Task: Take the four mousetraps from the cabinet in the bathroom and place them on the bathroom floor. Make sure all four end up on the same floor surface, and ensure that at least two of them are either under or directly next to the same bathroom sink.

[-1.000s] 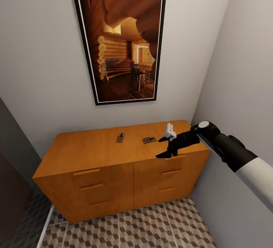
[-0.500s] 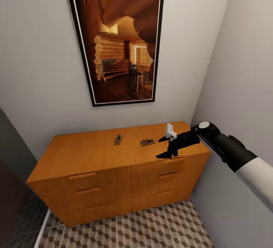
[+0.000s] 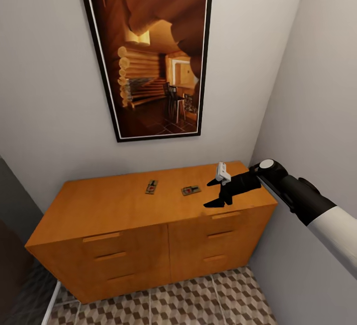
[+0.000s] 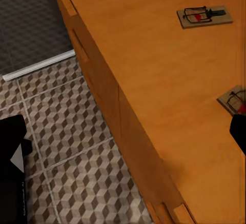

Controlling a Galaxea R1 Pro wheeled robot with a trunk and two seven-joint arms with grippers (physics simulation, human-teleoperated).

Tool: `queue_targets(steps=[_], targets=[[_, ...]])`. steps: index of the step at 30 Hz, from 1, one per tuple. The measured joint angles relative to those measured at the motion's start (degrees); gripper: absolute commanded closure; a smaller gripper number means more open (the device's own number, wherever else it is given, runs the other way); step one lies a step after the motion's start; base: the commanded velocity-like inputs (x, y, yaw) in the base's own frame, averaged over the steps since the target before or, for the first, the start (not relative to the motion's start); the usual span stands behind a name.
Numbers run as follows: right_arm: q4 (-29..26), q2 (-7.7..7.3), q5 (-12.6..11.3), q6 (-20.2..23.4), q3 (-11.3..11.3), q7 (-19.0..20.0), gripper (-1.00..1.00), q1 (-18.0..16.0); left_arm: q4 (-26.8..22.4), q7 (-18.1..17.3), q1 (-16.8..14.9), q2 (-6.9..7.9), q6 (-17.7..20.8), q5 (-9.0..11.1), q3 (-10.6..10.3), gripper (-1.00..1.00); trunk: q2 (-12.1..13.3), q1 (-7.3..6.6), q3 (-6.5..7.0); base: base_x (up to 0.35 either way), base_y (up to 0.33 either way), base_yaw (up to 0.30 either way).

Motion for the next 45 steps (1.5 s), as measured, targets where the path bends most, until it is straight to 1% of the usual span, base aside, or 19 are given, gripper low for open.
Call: queue_targets(steps=[6,9,13,16,24,36,45], targets=[[0.3,0.09,0.0,-0.1,0.0,-0.1,-1.0,0.0,0.0,-0.4,0.0,0.0,0.0,0.0,0.0,-1.0,0.0,-0.01,0.0,0.255,0.064,0.0],[0.4,0.11,0.0,-0.1,0.1,-0.2,-1.0,0.0,0.0,-1.5,0.0,0.05,0.0,0.1,0.0,-1.0,0.0,0.0,0.0,0.212,0.159,0.0],[0.4,0.12,0.0,-0.1,0.7,-0.2,-1.0,0.0,0.0,-3.5,0.0,0.22,0.0,0.1,0.0,-1.0,0.0,0.01,0.0,0.099,0.209,0.0],[0.5,0.13,0.0,-0.1,1.3,-0.2,-1.0,0.0,0.0,-4.0,0.0,0.24,0.0,0.1,0.0,-1.0,0.0,0.01,0.0,0.053,0.208,0.0],[0.5,0.2,0.0,-0.1,2.4,-0.3,-1.0,0.0,0.0,-4.4,0.0,0.26,0.0,0.1,0.0,-1.0,0.0,0.02,0.0,0.023,0.072,0.0],[0.5,0.16,0.0,-0.2,2.5,-0.4,-1.0,0.0,0.0,-4.4,0.0,0.24,0.0,0.1,0.0,-1.0,0.0,0.01,0.0,0.014,0.007,0.0],[1.6,0.14,0.2,-0.3,2.5,-0.4,-1.0,0.0,0.0,-4.4,0.0,0.18,0.0,0.1,0.0,-1.0,0.0,0.0,0.0,0.163,0.0,0.0]])
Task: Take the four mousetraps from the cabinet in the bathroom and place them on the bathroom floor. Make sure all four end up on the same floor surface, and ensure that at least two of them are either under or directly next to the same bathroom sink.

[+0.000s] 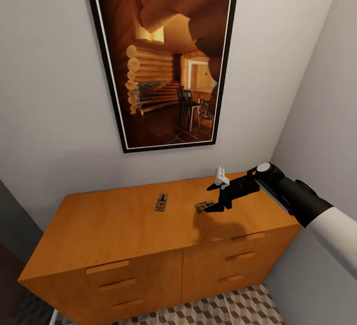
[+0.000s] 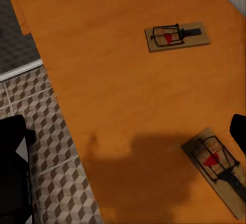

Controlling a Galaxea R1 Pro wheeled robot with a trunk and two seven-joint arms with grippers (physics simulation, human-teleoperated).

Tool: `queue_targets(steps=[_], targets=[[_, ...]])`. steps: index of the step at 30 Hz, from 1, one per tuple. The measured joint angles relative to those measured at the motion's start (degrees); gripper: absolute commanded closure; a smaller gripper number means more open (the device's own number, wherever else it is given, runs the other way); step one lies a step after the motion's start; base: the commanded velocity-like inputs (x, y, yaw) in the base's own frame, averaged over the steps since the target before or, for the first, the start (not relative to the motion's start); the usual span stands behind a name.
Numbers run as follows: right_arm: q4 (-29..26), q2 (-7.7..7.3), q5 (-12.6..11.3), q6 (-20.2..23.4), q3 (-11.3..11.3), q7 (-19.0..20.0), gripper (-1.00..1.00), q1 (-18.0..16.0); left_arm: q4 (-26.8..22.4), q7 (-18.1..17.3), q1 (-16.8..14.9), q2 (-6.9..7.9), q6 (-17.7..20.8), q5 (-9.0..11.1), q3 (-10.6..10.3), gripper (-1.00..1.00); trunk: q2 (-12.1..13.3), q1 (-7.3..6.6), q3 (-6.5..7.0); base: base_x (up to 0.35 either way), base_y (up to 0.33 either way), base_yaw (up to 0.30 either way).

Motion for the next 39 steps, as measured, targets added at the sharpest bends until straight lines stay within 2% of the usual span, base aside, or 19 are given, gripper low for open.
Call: queue_targets(steps=[4,12,30,39], targets=[[1.3,0.0,0.1,-0.5,0.0,0.0,-1.0,0.0,0.0,0.0,0.0,-0.04,0.0,0.0,0.0,-1.0,0.0,0.01,0.0,0.083,0.0,0.0],[4.3,-0.07,0.2,-4.2,0.0,-0.1,-1.0,0.0,0.0,0.0,0.0,-0.09,0.0,0.0,0.0,-1.0,0.0,0.02,0.0,0.019,0.0,0.0],[5.3,-0.48,0.3,-5.6,-0.1,0.1,-1.0,0.0,0.0,-0.1,0.0,-0.1,0.0,0.0,0.0,-1.0,0.0,0.02,0.0,0.001,0.0,0.0],[7.9,-0.52,0.4,-6.8,-0.2,0.1,-1.0,0.0,0.0,-0.1,0.0,-0.1,0.0,0.0,0.0,-1.0,0.0,0.02,0.0,0.0,0.0,0.0]])
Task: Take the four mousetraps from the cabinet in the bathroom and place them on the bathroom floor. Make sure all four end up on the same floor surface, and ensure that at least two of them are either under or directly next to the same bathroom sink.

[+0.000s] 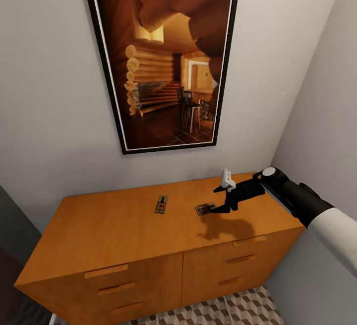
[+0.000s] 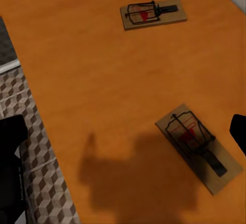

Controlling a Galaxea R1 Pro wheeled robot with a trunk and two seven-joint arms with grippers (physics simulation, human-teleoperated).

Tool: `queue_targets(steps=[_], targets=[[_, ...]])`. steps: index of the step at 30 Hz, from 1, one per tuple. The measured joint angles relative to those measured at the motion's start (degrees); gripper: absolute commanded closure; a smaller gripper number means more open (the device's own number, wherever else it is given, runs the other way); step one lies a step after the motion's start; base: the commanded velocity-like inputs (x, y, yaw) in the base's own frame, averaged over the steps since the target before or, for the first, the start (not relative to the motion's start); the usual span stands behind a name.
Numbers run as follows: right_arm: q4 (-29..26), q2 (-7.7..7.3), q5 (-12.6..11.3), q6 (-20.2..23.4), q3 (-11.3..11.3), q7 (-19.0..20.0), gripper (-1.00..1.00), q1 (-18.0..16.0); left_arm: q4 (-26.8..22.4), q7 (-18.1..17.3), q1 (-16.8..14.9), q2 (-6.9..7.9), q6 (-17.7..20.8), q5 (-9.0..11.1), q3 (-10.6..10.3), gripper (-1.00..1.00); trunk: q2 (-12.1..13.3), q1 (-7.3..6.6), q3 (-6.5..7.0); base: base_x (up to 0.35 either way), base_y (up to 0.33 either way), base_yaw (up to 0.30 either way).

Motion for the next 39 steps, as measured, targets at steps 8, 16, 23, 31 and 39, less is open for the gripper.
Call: queue_targets(steps=[8,16,23,31,39], targets=[[0.7,0.0,0.0,-2.0,0.0,0.1,-1.0,0.0,0.0,0.0,0.0,0.0,0.0,0.0,0.0,-1.0,0.0,0.0,-0.02,0.0,0.0,0.0],[0.8,0.0,0.0,-2.3,0.0,0.0,-1.0,0.0,0.0,0.0,0.0,0.0,0.0,0.0,0.0,-1.0,0.0,0.0,-0.25,0.0,0.0,0.0],[0.8,-0.02,0.0,-2.4,0.0,0.0,-1.0,0.0,0.0,0.0,0.0,0.0,0.0,0.0,0.0,-1.0,0.0,0.0,-0.54,0.0,0.0,0.0],[0.8,-0.01,0.0,-2.4,0.0,0.0,-1.0,0.0,0.0,0.0,0.0,0.0,0.0,0.0,0.0,-1.0,0.0,0.0,-0.89,0.0,0.0,0.0],[0.8,-0.19,0.0,-2.4,0.0,0.0,-1.0,0.0,0.1,0.0,0.0,0.0,0.0,0.0,0.0,-1.0,0.0,0.0,-1.25,0.0,0.0,0.0]])
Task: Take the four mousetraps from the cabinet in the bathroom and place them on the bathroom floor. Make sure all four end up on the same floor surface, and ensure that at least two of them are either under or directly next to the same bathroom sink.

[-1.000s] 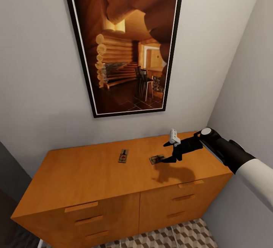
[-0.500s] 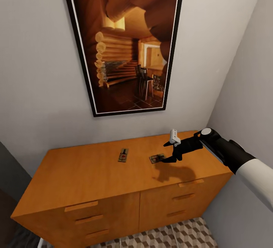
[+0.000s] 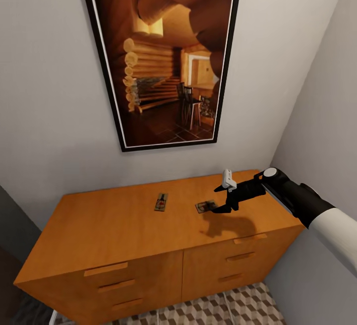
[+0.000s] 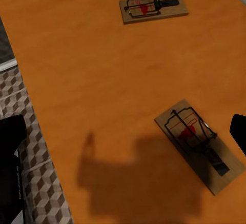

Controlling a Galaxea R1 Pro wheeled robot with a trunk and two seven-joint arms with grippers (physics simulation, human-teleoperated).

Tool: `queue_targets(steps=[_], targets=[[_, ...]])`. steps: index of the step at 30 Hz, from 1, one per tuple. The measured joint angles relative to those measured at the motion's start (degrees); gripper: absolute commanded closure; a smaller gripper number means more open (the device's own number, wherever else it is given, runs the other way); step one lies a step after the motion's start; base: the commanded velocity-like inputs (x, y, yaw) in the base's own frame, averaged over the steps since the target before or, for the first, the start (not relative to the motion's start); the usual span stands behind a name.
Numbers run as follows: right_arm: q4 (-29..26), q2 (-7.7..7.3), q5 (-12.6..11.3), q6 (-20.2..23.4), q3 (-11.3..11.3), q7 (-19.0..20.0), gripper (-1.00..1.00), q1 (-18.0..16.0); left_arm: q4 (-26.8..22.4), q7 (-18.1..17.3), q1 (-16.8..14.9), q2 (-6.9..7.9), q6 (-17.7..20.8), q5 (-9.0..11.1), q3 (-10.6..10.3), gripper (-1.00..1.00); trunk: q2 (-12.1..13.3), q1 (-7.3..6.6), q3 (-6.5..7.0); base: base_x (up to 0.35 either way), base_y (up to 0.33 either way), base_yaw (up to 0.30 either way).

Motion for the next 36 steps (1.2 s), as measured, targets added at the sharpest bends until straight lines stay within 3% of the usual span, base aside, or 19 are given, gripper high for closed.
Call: queue_targets(steps=[11,24,36], targets=[[0.0,-0.21,0.0,0.0,-0.1,0.0,-1.0,0.0,0.0,0.0,0.0,0.0,0.0,0.0,0.0,-1.0,0.0,0.0,-0.49,0.0,0.0,0.0],[0.0,-1.94,0.0,-0.1,-0.2,0.1,-1.0,0.0,0.0,0.0,0.0,0.0,0.0,0.0,0.0,-1.0,0.0,0.0,-0.86,0.0,0.0,0.0],[0.0,-2.26,0.0,-0.1,-0.1,0.1,-1.0,0.0,0.0,0.0,0.0,0.0,0.0,0.0,0.0,-1.0,0.0,0.0,-0.9,0.0,0.0,0.0]])
